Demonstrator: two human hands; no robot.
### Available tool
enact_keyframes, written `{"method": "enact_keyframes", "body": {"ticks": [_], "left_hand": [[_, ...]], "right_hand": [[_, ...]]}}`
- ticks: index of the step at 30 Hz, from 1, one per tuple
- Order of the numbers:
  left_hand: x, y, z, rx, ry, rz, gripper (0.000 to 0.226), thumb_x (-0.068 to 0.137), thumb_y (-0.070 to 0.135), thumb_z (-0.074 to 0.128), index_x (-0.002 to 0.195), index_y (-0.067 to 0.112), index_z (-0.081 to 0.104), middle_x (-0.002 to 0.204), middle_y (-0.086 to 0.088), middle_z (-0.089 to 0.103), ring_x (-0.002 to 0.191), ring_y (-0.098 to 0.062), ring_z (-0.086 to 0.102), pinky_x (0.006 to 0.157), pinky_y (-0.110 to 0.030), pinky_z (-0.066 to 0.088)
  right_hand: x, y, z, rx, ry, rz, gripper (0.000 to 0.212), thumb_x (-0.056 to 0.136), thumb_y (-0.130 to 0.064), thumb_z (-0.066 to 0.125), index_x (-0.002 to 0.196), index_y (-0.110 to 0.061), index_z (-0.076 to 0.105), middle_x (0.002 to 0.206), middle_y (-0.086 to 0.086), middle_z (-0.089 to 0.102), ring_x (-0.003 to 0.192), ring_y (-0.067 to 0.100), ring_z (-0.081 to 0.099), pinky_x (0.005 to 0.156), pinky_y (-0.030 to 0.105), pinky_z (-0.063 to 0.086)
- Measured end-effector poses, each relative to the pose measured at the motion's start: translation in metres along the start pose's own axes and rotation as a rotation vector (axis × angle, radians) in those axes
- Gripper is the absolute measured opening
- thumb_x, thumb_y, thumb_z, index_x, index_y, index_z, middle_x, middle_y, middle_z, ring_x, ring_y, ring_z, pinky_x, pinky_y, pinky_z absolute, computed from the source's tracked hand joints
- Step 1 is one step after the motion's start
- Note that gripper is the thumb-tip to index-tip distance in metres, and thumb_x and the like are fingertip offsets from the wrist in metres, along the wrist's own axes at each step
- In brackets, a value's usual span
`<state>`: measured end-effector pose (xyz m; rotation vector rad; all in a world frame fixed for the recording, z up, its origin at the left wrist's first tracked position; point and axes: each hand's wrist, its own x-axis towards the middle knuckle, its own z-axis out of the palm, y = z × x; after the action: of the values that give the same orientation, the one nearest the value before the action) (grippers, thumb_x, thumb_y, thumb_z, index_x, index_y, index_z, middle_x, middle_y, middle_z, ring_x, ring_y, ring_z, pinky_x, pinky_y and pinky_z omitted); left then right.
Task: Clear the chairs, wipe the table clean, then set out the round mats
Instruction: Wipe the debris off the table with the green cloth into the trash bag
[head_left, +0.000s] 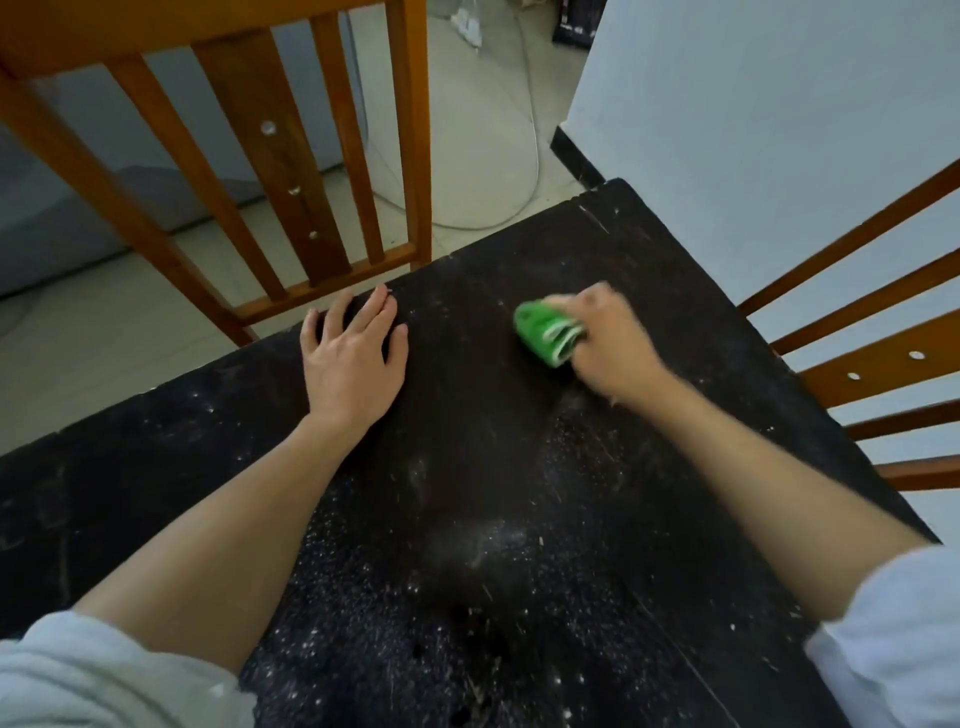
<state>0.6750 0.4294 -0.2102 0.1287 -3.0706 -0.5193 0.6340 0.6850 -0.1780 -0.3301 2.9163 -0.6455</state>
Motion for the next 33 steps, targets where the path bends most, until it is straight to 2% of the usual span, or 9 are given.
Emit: {"method": "enact_keyframes", "body": {"ticks": [4, 10, 15, 18, 21, 23, 26, 28, 33], "left_hand": [[0.000, 0.000, 0.002, -0.013, 0.014, 0.006, 0.043, 0.100, 0.036, 0.030, 0.141, 0.025, 0.041, 0.151, 0.006, 0.033, 0.143, -0.019, 0.018, 0.117, -0.048, 0.007], [-0.003, 0.000, 0.002, 0.046, -0.042, -0.014, 0.048, 0.099, 0.043, 0.027, 0.144, 0.027, 0.032, 0.154, 0.006, 0.025, 0.145, -0.019, 0.012, 0.118, -0.048, 0.004], [-0.005, 0.012, 0.002, 0.098, -0.113, -0.084, 0.056, 0.097, 0.051, 0.025, 0.148, 0.027, 0.021, 0.157, 0.005, 0.013, 0.146, -0.020, 0.001, 0.116, -0.049, -0.003], [-0.005, 0.026, 0.000, 0.089, -0.149, -0.155, 0.056, 0.098, 0.046, 0.028, 0.149, 0.025, 0.016, 0.158, 0.004, 0.007, 0.146, -0.021, -0.005, 0.116, -0.053, -0.004], [-0.003, 0.033, -0.002, 0.072, -0.181, -0.191, 0.055, 0.099, 0.040, 0.031, 0.149, 0.023, 0.016, 0.159, 0.004, 0.005, 0.145, -0.022, -0.007, 0.115, -0.055, -0.005], [-0.002, 0.035, -0.003, 0.085, -0.175, -0.187, 0.054, 0.099, 0.039, 0.032, 0.149, 0.022, 0.017, 0.158, 0.003, 0.006, 0.145, -0.023, -0.006, 0.114, -0.056, -0.005], [-0.001, 0.040, -0.006, 0.163, -0.193, -0.178, 0.052, 0.100, 0.036, 0.031, 0.148, 0.022, 0.020, 0.159, 0.000, 0.006, 0.145, -0.025, -0.008, 0.114, -0.057, -0.007], [-0.005, 0.053, -0.008, 0.176, -0.151, -0.148, 0.050, 0.099, 0.030, 0.034, 0.147, 0.024, 0.021, 0.159, -0.002, 0.004, 0.145, -0.026, -0.008, 0.115, -0.054, -0.007], [-0.057, 0.121, 0.014, -0.113, -0.127, 0.075, 0.051, 0.097, 0.026, 0.038, 0.147, 0.026, 0.026, 0.158, -0.003, 0.014, 0.146, -0.023, 0.004, 0.117, -0.041, 0.005]], "right_hand": [[0.002, 0.018, -0.004, -0.072, -0.040, 0.190, 0.062, 0.076, 0.001, 0.046, 0.133, -0.022, 0.048, 0.116, 0.021, 0.047, 0.106, 0.042, 0.048, 0.093, 0.045, 0.044], [-0.130, -0.054, 0.008, 0.001, -0.640, -0.497, 0.047, 0.083, -0.013, 0.048, 0.127, -0.030, 0.050, 0.111, 0.001, 0.048, 0.100, 0.021, 0.042, 0.080, 0.033, 0.036], [-0.054, 0.034, -0.024, 0.023, 0.053, 0.033, 0.044, 0.082, -0.010, 0.050, 0.123, -0.025, 0.058, 0.108, 0.012, 0.054, 0.101, 0.032, 0.050, 0.088, 0.039, 0.043], [-0.026, 0.062, -0.034, -0.103, 0.136, 0.369, 0.055, 0.081, -0.002, 0.048, 0.132, -0.022, 0.049, 0.122, 0.016, 0.047, 0.112, 0.034, 0.044, 0.094, 0.044, 0.041], [-0.067, 0.031, -0.013, -0.204, -0.011, 0.177, 0.053, 0.078, -0.006, 0.046, 0.128, -0.023, 0.052, 0.117, 0.012, 0.048, 0.103, 0.034, 0.044, 0.088, 0.046, 0.043], [-0.117, -0.001, -0.004, 0.041, -0.241, -0.096, 0.045, 0.079, -0.009, 0.046, 0.119, -0.025, 0.060, 0.107, 0.008, 0.051, 0.095, 0.030, 0.047, 0.084, 0.042, 0.044], [-0.149, -0.024, -0.024, 0.406, -0.664, -0.189, 0.035, 0.084, -0.006, 0.053, 0.116, -0.019, 0.063, 0.097, -0.006, 0.052, 0.091, 0.008, 0.051, 0.085, 0.017, 0.041], [-0.124, -0.003, -0.032, 0.421, -0.427, -0.178, 0.028, 0.082, -0.020, 0.060, 0.108, -0.014, 0.067, 0.086, -0.015, 0.054, 0.080, -0.002, 0.053, 0.079, 0.006, 0.040], [-0.037, 0.112, -0.043, -0.001, 0.116, 0.328, 0.045, 0.081, -0.012, 0.054, 0.121, -0.033, 0.056, 0.111, 0.009, 0.058, 0.095, 0.023, 0.058, 0.079, 0.037, 0.053]]}}
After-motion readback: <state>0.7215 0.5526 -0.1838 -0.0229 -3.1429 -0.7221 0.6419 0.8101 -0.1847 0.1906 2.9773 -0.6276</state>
